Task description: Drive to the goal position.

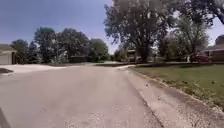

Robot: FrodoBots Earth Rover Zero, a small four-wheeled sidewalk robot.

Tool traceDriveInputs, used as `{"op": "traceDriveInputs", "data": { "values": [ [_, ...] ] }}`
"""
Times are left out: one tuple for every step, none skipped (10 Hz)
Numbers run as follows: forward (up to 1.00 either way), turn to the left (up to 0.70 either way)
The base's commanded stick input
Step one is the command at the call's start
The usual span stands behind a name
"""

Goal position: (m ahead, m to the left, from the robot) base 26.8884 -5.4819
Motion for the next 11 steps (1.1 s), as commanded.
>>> {"op": "traceDriveInputs", "data": {
  "values": [
    [0.70, 0.00],
    [0.70, 0.00],
    [0.70, 0.00],
    [0.70, 0.00],
    [0.70, 0.00],
    [0.70, 0.00],
    [0.70, 0.00],
    [0.70, 0.00],
    [0.70, 0.00],
    [0.70, 0.00],
    [0.70, 0.00]
  ]
}}
